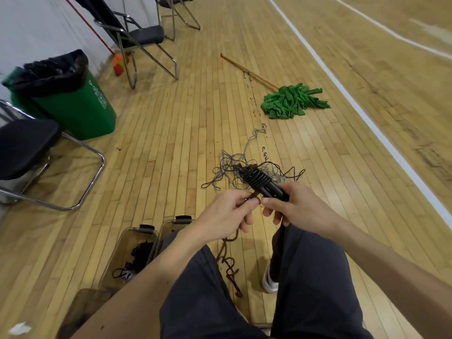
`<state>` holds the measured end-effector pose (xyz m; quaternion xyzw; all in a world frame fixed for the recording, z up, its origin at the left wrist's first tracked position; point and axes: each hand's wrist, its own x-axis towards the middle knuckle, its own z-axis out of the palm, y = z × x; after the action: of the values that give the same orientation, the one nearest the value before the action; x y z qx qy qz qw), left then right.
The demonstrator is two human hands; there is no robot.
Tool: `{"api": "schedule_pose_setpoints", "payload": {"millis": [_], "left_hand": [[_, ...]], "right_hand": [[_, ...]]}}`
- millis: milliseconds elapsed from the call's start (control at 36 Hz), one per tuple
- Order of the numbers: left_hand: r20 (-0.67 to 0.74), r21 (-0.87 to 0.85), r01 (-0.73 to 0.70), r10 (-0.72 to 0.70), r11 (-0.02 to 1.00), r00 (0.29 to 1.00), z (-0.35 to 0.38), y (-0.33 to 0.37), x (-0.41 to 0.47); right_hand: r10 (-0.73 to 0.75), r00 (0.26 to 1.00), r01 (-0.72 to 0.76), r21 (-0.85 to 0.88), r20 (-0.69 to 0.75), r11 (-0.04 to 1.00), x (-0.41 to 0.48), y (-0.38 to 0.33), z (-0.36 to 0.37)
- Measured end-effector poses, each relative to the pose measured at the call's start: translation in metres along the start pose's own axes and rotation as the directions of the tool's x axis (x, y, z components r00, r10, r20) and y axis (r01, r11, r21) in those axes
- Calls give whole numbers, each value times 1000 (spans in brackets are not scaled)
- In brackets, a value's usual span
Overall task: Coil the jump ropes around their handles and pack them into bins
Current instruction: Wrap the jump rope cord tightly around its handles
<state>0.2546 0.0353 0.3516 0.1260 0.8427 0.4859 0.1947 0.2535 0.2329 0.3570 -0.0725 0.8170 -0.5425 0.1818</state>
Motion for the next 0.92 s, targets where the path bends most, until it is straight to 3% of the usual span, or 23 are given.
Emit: {"api": "schedule_pose_setpoints", "payload": {"millis": [111, 167, 278, 389, 583, 667, 722, 806, 917], "left_hand": [[-11, -330, 14, -19, 944, 1000, 7, 0, 3], [17, -410, 35, -30, 911, 999, 11, -1, 3], [72, -460, 77, -49, 885, 996, 17, -6, 3], [84, -400, 122, -97, 909, 992, 18, -13, 5], [31, -205, 227, -226, 952, 974, 19, -4, 10], [5, 100, 159, -160, 982, 987, 16, 2, 12], [-29, 359, 105, -102, 927, 994, 14, 6, 11], [-89, 649, 60, -3, 759, 996, 11, 13, 11], [-50, 829, -37, 141, 558, 989, 4, 27, 13]], "right_hand": [[-131, 981, 128, -27, -146, 991, 0, -2, 4], [-184, 967, 171, -88, -175, 981, 1, -5, 3], [-204, 950, 163, -182, -235, 970, 6, -10, -11], [-203, 926, 114, -277, -317, 954, 15, -10, -33], [-146, 946, -38, -546, -290, 837, 27, 11, -36], [-99, 954, -94, -598, -282, 796, 30, 18, -33], [-78, 959, -118, -637, -271, 762, 30, 19, -30], [-22, 968, -161, -685, -250, 710, 32, 17, -27], [119, 975, -218, -725, -186, 653, 34, 9, -23]]}}
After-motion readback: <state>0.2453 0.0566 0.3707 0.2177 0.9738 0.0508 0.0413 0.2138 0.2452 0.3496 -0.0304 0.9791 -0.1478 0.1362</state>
